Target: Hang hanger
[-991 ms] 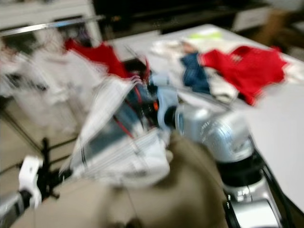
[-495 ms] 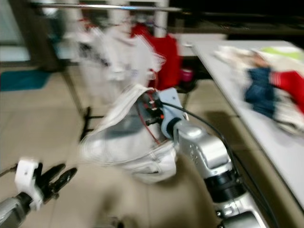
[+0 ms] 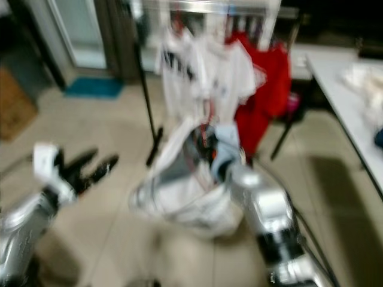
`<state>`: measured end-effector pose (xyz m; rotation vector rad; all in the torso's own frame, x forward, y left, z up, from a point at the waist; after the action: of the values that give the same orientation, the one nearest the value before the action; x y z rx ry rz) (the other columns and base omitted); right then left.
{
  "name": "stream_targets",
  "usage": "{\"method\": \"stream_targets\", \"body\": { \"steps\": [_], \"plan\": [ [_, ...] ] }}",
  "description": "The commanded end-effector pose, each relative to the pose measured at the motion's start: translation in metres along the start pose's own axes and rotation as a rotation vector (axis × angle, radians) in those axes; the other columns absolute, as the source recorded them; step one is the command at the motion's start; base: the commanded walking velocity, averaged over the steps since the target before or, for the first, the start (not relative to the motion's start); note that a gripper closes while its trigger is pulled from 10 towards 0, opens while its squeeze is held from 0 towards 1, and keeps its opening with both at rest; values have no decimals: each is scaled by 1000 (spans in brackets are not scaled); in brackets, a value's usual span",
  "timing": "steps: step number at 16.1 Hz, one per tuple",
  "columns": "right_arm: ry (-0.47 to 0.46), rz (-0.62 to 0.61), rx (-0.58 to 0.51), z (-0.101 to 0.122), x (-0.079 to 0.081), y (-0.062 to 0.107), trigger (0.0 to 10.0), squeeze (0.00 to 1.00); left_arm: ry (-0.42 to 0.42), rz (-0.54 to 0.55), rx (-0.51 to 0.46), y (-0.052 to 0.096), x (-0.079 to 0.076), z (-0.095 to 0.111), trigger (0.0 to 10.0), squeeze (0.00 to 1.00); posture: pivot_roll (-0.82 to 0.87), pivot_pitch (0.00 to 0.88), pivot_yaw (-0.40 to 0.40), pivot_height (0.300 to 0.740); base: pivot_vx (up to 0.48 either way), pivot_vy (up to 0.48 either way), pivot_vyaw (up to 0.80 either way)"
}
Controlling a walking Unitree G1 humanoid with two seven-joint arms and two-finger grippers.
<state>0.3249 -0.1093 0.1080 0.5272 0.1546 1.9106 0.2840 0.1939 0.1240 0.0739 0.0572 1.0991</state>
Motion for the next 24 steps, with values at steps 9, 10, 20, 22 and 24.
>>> {"method": "stream_targets", "body": {
  "steps": [9, 10, 20, 22, 24],
  "plan": [
    [28, -84, -148, 32, -8, 7, 10000, 0, -112, -426, 85, -28, -63, -3, 10000, 0, -51, 0, 128, 740, 0, 0, 75],
    [23, -91, -171, 37, -8, 8, 10000, 0, -179, -471, 119, -31, -65, -10, 10000, 0, -61, 0, 135, 740, 0, 0, 0],
    [473, 513, -101, 61, 30, 55, 10000, 0, -645, -603, 118, -44, 41, 104, 10000, 0, -37, 0, 118, 740, 0, 0, 0],
    [536, 648, -84, 60, 43, 68, 10000, 0, -704, -768, 172, -46, 34, 98, 10000, 0, -33, 0, 128, 740, 0, 0, 0],
    [569, 755, -68, 55, 53, 76, 10000, 0, -691, -919, 219, -52, 20, 85, 10000, 0, -32, 0, 128, 740, 0, 0, 0]
  ]
}}
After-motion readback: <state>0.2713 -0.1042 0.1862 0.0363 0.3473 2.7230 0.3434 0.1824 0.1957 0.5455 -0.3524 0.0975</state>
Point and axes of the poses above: a point about 5 cm out from each wrist's last joint towards the gripper, its own y axis pointing back from the gripper into the wrist, its own z axis along the axis of the wrist's last joint, x = y × z, the point moved 2 cm from there along -y, pointing out of the wrist towards the gripper, and after that the axes turned 8 degrees about -y, right-handed, at the moved point
